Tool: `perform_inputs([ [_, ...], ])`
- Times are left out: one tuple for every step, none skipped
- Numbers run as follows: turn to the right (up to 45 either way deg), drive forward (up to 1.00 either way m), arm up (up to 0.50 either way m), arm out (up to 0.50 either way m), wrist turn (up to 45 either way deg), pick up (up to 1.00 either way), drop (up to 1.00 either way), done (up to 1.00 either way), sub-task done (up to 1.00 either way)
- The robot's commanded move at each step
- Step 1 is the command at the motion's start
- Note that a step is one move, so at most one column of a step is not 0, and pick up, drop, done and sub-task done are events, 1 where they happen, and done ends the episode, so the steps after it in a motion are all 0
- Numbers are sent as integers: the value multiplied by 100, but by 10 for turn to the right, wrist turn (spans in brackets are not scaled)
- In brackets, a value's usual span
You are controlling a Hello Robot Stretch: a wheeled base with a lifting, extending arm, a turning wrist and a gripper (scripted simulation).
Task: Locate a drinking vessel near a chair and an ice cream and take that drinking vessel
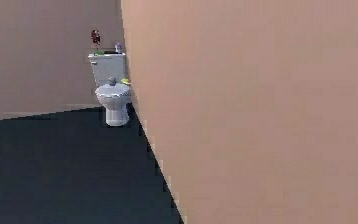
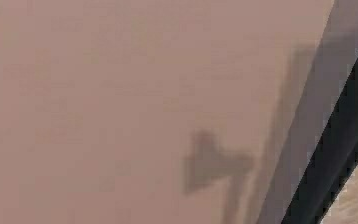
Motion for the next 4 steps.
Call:
perform_inputs([
  [-450, 0, 0, 0, 0, 0, 0, 0, 0],
  [0, 40, 0, 0, 0, 0, 0, 0, 0],
  [-180, 0, 0, 0, 0, 0, 0, 0, 0],
  [0, 30, 0, 0, 0, 0, 0, 0, 0],
])
